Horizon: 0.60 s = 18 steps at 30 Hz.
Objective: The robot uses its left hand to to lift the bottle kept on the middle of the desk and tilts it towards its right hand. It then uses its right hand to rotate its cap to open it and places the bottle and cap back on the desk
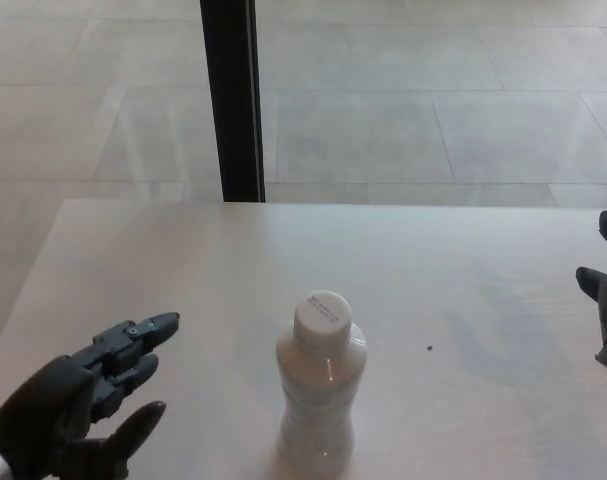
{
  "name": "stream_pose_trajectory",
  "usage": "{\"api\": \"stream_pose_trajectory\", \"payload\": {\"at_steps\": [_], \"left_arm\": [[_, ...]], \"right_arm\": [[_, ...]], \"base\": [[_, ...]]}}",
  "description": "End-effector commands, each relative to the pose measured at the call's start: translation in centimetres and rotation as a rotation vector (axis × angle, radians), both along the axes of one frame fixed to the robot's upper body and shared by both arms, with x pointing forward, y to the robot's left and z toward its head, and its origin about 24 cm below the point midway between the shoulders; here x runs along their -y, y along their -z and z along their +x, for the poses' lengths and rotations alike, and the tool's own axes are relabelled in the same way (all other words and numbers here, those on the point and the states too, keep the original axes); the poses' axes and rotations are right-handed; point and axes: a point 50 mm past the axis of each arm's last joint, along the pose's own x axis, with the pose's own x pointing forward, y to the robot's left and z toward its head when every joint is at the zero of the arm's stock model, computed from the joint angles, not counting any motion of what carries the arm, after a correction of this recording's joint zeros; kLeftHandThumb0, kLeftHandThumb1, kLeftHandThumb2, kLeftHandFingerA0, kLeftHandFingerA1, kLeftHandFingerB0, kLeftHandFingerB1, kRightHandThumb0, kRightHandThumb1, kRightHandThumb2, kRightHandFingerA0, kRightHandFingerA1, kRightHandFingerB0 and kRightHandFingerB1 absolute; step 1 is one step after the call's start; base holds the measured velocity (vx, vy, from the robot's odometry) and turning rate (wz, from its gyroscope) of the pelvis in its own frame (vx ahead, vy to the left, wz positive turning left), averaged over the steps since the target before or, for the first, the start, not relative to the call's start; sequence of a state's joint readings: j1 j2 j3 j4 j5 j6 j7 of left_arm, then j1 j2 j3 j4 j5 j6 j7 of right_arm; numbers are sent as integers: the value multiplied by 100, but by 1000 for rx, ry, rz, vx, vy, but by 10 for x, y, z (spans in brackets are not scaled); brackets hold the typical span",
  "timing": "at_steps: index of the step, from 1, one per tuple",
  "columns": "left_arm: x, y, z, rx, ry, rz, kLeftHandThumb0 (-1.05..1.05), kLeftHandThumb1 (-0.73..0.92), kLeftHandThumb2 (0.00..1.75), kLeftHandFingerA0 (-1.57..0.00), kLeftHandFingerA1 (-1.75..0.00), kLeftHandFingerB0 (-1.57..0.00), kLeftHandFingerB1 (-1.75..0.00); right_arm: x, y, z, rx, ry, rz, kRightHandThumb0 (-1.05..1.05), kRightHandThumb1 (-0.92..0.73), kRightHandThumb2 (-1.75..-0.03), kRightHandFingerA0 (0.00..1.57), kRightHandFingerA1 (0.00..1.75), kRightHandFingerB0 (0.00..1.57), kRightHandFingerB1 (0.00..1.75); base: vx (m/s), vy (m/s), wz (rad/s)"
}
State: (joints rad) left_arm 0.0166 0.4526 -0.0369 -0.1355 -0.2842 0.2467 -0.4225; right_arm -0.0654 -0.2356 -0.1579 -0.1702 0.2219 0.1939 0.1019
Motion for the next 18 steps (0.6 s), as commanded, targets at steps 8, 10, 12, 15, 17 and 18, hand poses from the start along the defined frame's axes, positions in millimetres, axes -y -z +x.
{"api": "stream_pose_trajectory", "payload": {"at_steps": [8,10,12,15,17,18], "left_arm": [[26,2,15,93,-89,41,-100,58,58,0,0,0,0],[29,5,15,94,-102,57,-104,58,59,0,0,0,0],[30,6,15,101,-106,55,-104,57,59,0,0,0,0],[32,10,14,91,-125,37,-103,55,57,0,0,0,0],[33,13,13,79,-135,35,-104,55,58,0,0,0,0],[33,16,12,76,-134,38,-104,55,58,0,0,0,0]], "right_arm": [[-7,-1,6,-7,17,13,-76,-89,-68,22,50,10,27],[-8,-1,7,-8,17,21,-77,-89,-68,23,50,11,27],[-9,-1,7,-11,17,33,-77,-88,-67,23,50,12,27],[-8,0,7,-12,23,37,-77,-69,-106,21,57,6,38],[-7,0,6,-12,30,38,-79,-69,-106,22,58,6,38],[-8,0,6,-15,32,45,-79,-69,-105,21,58,6,39]], "base": [[0,0,0],[0,0,0],[0,0,0],[0,0,0],[0,0,0],[0,0,0]]}}
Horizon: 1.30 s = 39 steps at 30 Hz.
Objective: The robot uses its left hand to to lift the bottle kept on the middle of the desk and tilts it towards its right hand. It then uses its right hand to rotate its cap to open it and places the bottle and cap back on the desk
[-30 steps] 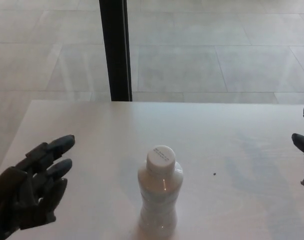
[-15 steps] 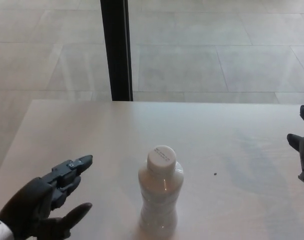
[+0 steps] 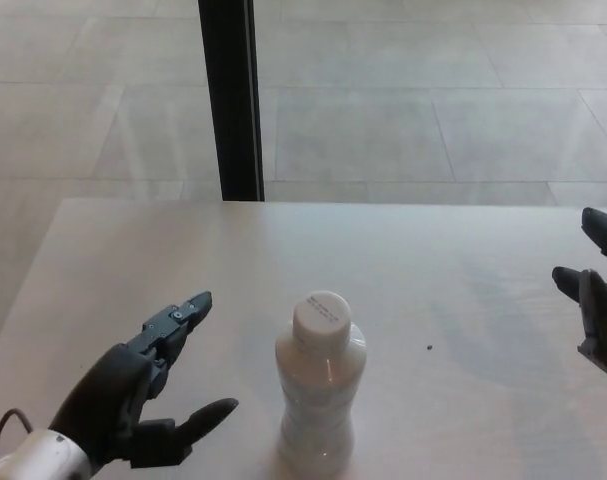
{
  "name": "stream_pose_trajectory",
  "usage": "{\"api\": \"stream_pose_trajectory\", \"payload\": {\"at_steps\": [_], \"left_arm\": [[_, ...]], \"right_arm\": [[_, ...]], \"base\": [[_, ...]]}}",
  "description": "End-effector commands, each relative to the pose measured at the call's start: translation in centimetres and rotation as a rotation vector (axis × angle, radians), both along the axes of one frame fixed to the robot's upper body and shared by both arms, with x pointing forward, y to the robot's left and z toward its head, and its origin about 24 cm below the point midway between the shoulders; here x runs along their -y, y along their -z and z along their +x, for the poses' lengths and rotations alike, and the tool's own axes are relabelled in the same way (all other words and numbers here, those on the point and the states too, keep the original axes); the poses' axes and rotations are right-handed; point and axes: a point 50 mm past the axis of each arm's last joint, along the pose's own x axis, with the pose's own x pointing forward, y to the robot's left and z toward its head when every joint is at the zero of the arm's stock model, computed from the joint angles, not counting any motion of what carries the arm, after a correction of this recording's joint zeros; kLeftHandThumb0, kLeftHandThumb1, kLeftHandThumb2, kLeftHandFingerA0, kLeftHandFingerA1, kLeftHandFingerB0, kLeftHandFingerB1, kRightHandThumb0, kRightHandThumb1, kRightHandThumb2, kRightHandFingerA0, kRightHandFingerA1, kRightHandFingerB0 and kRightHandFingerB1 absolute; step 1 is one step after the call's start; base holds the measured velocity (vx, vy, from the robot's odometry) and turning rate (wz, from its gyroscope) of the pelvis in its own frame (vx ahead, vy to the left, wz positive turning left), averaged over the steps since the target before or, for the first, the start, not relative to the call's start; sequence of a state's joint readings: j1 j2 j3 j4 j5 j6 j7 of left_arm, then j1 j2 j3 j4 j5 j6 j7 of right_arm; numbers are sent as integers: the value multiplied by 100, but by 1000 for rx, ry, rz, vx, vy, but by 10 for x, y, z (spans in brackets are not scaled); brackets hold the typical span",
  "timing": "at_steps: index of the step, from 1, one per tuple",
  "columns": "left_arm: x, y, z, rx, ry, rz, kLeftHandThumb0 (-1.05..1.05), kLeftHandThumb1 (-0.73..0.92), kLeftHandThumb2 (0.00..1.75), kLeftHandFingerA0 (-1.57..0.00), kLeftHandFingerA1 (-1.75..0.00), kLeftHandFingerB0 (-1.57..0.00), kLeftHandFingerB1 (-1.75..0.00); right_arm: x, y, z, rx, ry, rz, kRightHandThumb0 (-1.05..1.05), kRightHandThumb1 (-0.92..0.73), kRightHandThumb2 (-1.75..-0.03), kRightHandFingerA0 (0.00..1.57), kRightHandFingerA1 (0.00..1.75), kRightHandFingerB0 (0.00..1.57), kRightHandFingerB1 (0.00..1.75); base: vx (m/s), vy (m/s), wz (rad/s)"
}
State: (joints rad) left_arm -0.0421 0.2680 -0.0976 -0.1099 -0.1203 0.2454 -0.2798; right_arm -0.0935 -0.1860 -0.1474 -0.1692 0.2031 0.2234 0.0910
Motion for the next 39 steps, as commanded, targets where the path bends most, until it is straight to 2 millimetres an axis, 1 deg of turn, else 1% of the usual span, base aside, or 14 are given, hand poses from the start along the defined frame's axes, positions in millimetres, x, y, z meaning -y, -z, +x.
{"api": "stream_pose_trajectory", "payload": {"at_steps": [1,2,3,11,12,15,17,18,23,24,31,32,35,39], "left_arm": [[-2,8,-2,3,-39,32,-105,55,58,0,0,0,0],[-1,9,-4,4,-31,17,-100,59,103,0,-17,0,0],[0,11,-4,0,-34,16,-103,54,58,0,0,0,0],[7,16,-3,-10,-15,27,-102,55,58,0,0,0,0],[9,13,0,-2,-4,34,-101,53,57,0,0,0,0],[12,3,5,26,16,72,-101,54,58,0,0,0,0],[13,0,8,45,29,94,-100,55,57,0,0,0,0],[15,-10,15,58,42,104,-98,56,100,0,-21,0,0],[19,-15,20,59,46,130,-102,54,57,0,0,0,0],[22,-16,21,57,48,134,-98,56,101,0,-20,0,0],[26,-11,16,34,73,145,-102,54,57,0,0,0,0],[25,-8,14,34,80,146,-100,57,101,0,-18,0,0],[23,-2,10,35,92,153,-100,57,101,0,-20,0,0],[19,6,2,8,117,151,-96,54,98,0,-24,0,-5]], "right_arm": [[3,-1,1,-8,33,11,-78,-69,-106,21,58,6,39],[3,-1,1,-6,36,11,-78,-69,-105,22,58,6,39],[2,-1,1,-3,36,18,-78,-69,-105,22,58,6,39],[-3,1,2,-8,30,25,-78,-68,-104,21,57,7,40],[-4,1,3,-12,29,24,-76,-87,-67,25,50,14,27],[-5,3,2,-22,35,34,-76,-68,-104,22,57,6,40],[-5,4,1,-29,33,34,-75,-86,-67,25,51,14,27],[-6,5,0,-34,37,53,-77,-69,-103,22,58,7,39],[-6,8,0,-38,39,65,-76,-68,-104,22,59,6,41],[-6,9,0,-40,39,63,-75,-68,-103,22,59,6,41],[-6,5,2,-26,36,58,-76,-68,-104,22,59,6,42],[-6,5,2,-25,36,57,-78,-69,-104,21,59,7,39],[-5,4,2,-20,42,59,-76,-86,-66,25,54,14,28],[-4,5,1,-14,42,58,-80,-69,-106,21,60,7,39]], "base": [[0,0,0],[0,0,0],[0,0,0],[0,0,0],[0,0,0],[0,0,0],[0,0,0],[0,0,0],[0,0,0],[0,0,0],[0,0,0],[0,0,0],[0,0,0],[0,0,0]]}}
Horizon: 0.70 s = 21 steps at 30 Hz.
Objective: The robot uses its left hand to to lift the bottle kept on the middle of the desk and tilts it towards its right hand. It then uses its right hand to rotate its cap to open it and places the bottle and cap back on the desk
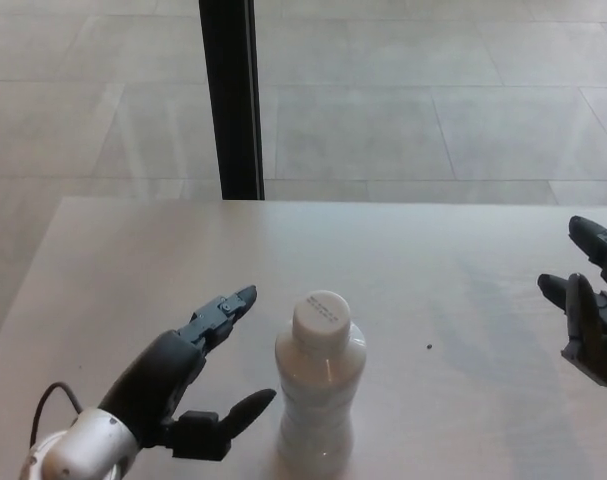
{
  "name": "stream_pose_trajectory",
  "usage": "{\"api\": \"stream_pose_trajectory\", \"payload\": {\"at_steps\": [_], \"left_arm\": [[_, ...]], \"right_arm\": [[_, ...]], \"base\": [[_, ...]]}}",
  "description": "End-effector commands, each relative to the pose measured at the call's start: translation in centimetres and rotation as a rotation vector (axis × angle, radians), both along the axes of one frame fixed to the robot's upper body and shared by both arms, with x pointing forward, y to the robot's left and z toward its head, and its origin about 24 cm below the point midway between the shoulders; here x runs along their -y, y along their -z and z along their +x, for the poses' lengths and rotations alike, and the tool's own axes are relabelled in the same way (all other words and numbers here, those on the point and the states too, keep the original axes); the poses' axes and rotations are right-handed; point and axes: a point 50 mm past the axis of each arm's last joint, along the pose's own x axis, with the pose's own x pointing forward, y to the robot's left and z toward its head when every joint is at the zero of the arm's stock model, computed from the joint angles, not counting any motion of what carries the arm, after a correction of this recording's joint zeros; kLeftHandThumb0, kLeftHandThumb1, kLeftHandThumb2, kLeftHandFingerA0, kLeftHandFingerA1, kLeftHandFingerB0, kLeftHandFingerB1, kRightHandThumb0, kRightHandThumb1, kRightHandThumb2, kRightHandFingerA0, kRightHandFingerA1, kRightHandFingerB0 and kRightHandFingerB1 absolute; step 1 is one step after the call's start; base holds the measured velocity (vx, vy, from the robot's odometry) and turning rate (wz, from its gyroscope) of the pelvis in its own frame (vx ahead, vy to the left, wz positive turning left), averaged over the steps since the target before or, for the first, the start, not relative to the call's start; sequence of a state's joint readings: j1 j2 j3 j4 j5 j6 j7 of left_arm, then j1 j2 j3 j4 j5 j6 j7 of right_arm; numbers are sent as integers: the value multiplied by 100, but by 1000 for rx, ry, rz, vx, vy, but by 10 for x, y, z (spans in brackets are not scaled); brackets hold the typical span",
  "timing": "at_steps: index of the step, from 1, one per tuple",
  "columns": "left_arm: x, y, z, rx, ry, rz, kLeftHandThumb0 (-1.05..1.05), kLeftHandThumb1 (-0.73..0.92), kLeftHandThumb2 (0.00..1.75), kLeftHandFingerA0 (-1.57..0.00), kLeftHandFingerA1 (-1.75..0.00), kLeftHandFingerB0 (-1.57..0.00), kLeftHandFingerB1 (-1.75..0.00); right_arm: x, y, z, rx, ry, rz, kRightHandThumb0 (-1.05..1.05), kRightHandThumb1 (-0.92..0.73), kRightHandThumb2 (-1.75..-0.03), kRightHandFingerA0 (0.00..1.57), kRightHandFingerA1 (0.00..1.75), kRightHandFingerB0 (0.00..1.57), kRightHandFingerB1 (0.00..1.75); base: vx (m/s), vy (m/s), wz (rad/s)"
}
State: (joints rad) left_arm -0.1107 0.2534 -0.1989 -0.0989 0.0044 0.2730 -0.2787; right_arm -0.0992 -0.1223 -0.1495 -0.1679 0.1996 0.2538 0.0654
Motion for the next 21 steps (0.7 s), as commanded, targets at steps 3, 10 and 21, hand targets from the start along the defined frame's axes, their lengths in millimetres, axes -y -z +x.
{"api": "stream_pose_trajectory", "payload": {"at_steps": [3,10,21], "left_arm": [[-15,14,-10,-39,20,67,-101,52,57,0,0,0,0],[-17,11,-8,-18,9,91,-99,54,57,0,0,0,0],[-8,11,-5,24,-4,59,-102,42,80,0,0,0,0]], "right_arm": [[3,0,0,8,17,-12,-81,-88,-67,22,54,12,28],[2,-1,0,19,8,-19,-82,-89,-68,22,53,10,27],[1,0,0,17,13,-35,-80,-89,-68,21,54,10,27]], "base": [[0,0,0],[0,0,0],[0,0,0]]}}
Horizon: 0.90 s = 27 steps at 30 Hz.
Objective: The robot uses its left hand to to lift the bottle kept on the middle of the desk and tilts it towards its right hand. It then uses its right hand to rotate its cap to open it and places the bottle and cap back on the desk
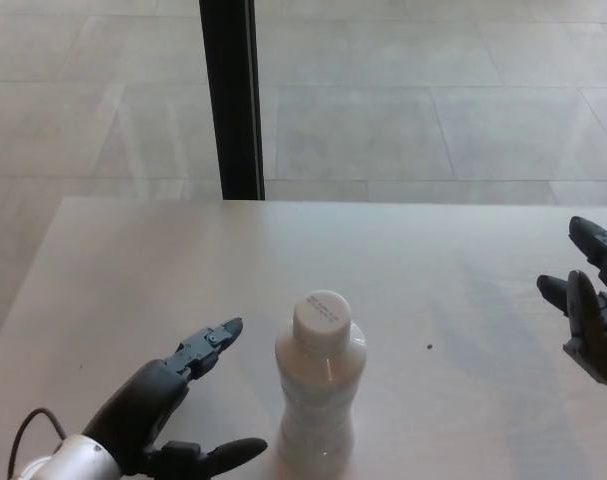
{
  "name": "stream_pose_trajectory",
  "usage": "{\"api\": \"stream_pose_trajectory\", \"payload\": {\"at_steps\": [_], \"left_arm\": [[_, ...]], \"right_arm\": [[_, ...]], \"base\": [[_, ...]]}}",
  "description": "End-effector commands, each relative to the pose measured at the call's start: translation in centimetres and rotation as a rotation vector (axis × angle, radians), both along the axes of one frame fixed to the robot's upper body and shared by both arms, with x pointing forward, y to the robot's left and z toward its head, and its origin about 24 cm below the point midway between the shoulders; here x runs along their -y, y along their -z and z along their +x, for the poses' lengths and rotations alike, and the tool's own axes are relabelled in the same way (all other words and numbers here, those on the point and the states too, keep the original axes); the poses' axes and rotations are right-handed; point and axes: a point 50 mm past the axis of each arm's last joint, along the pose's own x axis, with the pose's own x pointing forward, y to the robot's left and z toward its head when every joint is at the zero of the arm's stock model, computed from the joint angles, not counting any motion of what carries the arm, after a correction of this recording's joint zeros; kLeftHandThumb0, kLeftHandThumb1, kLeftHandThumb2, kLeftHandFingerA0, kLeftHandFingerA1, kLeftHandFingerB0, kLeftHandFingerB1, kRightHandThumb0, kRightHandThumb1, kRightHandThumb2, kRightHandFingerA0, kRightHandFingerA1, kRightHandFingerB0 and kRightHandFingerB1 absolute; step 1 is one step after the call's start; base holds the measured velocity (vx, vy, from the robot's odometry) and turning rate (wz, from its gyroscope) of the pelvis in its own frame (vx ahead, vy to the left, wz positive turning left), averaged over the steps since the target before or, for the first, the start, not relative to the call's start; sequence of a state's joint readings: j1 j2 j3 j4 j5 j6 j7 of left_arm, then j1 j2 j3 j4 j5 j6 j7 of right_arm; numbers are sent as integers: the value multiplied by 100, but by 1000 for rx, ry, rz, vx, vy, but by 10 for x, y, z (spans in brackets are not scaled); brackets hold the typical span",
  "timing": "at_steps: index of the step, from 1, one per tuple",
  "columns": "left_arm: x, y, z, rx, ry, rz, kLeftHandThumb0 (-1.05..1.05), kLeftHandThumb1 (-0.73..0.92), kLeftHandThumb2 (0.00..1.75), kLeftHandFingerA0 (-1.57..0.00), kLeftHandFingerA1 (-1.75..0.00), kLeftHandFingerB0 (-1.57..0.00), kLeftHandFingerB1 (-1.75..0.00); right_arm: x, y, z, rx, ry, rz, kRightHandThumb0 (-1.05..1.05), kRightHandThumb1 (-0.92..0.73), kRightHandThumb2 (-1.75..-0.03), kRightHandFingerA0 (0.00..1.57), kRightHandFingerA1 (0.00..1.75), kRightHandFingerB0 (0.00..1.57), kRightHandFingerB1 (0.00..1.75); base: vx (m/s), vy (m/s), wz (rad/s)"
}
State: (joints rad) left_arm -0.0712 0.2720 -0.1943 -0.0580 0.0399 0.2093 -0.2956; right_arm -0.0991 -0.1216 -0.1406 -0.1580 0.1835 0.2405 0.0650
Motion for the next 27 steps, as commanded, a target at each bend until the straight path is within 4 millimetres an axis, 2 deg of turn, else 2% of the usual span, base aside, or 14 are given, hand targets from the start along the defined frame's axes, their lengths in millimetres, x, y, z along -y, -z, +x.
{"api": "stream_pose_trajectory", "payload": {"at_steps": [1,2,3,4,5,7,8,9,14,15,16,17,26,27], "left_arm": [[1,-2,2,39,-9,7,-102,42,80,0,0,0,0],[3,-1,2,36,-10,3,-100,54,57,0,0,0,0],[4,-1,2,39,-9,7,-100,41,79,0,0,0,0],[6,1,1,36,-6,13,-99,41,77,0,0,0,0],[7,2,0,40,1,22,-98,51,57,0,0,0,0],[7,4,-1,36,5,32,-97,51,57,0,0,0,0],[8,5,-3,36,11,39,-102,41,76,0,0,0,0],[8,7,-4,35,19,45,-102,41,76,0,0,0,0],[14,15,-10,3,43,60,-96,49,56,0,0,0,0],[16,16,-10,6,53,65,-99,39,76,0,0,0,0],[17,16,-10,6,54,66,-99,39,76,0,0,0,0],[19,17,-10,10,61,70,-100,50,57,0,0,0,0],[42,13,-5,70,66,35,-98,51,57,0,0,0,0],[43,12,-4,74,59,30,-100,40,76,0,0,0,0]], "right_arm": [[3,-2,0,18,16,-21,-80,-89,-68,21,54,10,27],[3,-2,0,20,15,-21,-80,-89,-68,20,54,10,27],[3,-2,0,20,19,-20,-80,-89,-68,21,54,11,27],[4,-2,0,24,22,-18,-80,-89,-68,20,55,10,27],[4,-3,0,28,23,-10,-80,-89,-68,20,55,10,27],[5,-3,0,28,22,-12,-80,-89,-68,19,55,10,27],[5,-3,0,29,22,-15,-80,-89,-68,20,55,10,27],[5,-3,0,28,26,-16,-81,-89,-68,21,55,10,27],[5,-3,0,32,33,-8,-81,-88,-67,21,54,11,28],[5,-3,0,33,32,-9,-80,-88,-68,21,54,10,28],[5,-3,0,34,32,-9,-80,-88,-68,21,54,10,28],[5,-3,0,34,31,-4,-80,-88,-67,20,54,11,27],[1,-1,-1,22,23,-8,-79,-89,-67,22,56,12,27],[1,-1,-1,24,18,-7,-79,-89,-68,21,56,11,27]], "base": [[0,0,0],[0,0,0],[0,0,0],[0,0,0],[0,0,0],[0,0,0],[0,0,0],[0,0,0],[0,0,0],[0,0,0],[0,0,0],[0,0,0],[0,0,0],[0,0,0]]}}
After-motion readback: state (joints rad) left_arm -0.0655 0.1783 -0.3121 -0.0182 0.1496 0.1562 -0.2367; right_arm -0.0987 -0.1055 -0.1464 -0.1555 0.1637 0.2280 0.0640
